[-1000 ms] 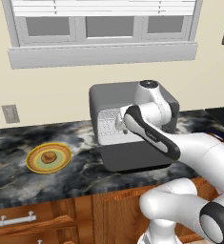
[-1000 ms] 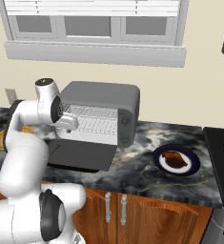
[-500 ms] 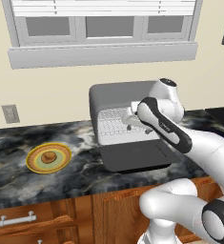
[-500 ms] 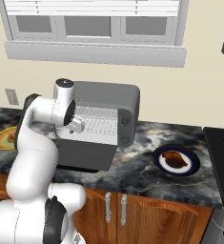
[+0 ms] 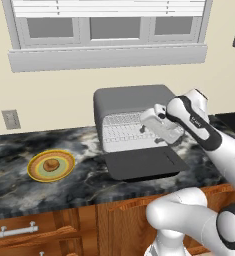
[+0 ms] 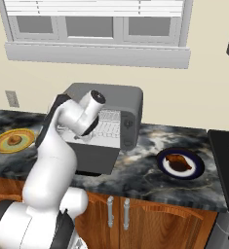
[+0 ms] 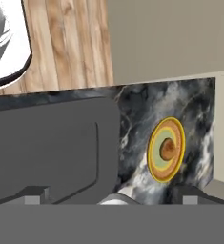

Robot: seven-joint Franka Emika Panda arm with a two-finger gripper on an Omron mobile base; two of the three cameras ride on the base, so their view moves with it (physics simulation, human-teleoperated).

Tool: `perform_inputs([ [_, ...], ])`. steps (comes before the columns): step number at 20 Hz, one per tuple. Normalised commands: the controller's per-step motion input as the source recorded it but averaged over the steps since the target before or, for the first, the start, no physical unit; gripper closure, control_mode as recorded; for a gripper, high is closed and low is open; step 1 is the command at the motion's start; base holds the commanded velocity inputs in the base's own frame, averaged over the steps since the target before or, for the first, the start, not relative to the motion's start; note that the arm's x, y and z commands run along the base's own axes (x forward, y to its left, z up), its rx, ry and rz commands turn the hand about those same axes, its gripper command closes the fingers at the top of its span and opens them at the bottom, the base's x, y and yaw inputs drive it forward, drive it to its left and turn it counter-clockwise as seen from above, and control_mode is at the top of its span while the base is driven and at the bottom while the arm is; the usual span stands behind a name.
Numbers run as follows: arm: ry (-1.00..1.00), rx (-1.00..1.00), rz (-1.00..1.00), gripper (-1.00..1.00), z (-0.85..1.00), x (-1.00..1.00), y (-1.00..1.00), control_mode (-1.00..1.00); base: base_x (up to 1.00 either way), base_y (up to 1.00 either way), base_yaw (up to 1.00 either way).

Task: Open the toaster oven door. Place the bread on the top rack in the toaster oven and place the chicken drumstick on the bottom rack.

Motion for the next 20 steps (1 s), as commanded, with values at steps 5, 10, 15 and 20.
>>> perform_inputs([
  [5, -0.01, 0.38, 0.0, -1.0, -0.01, 0.04, -0.1, -1.0, 0.0, 0.0, 0.0],
  [10, 0.03, 0.27, -0.01, -1.0, -0.01, 0.06, 0.0, -1.0, 0.0, 0.0, 0.0],
  [15, 0.18, 0.25, -0.06, -1.0, 0.0, 0.17, -0.07, -1.0, 0.0, 0.0, 0.0],
  [20, 0.05, 0.15, -0.05, -1.0, -0.01, 0.01, 0.0, -1.0, 0.0, 0.0, 0.0],
])
